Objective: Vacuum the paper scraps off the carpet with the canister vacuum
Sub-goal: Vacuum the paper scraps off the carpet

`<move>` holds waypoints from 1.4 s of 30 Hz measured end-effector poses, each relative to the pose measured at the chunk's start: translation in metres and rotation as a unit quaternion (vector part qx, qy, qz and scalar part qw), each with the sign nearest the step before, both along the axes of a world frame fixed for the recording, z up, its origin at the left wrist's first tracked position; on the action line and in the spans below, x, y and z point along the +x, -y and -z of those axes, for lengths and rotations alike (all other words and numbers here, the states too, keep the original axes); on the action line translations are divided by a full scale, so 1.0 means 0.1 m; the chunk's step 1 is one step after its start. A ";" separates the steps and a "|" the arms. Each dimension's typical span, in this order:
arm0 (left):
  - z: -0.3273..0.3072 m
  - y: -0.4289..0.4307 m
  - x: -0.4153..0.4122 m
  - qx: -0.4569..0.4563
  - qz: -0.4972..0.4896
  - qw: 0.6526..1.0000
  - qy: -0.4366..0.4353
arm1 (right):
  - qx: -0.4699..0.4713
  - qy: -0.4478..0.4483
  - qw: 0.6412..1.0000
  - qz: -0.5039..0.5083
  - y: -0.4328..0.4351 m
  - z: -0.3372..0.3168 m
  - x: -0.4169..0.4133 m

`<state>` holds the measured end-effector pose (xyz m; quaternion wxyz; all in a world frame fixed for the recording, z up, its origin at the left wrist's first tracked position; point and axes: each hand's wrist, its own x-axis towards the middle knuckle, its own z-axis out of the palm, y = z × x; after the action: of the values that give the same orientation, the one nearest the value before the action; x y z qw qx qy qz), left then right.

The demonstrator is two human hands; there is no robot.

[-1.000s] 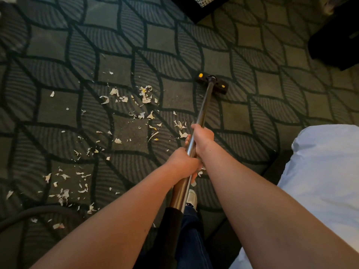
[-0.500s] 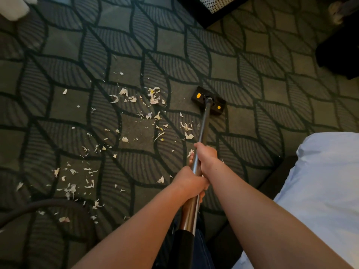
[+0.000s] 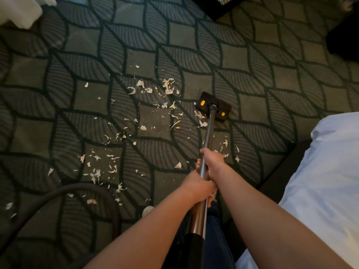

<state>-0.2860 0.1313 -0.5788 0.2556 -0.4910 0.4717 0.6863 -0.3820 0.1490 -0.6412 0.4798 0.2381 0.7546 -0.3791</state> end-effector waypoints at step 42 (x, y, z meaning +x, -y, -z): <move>-0.04 -0.52 2.44 0.047 -0.016 0.999 0.011 | -0.006 -0.003 0.999 0.042 -0.61 0.17 2.43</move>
<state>-0.0421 0.1834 -0.5751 0.2727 -0.4935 0.4279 0.7064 -0.1393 0.2105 -0.6581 0.4623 0.2654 0.7430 -0.4047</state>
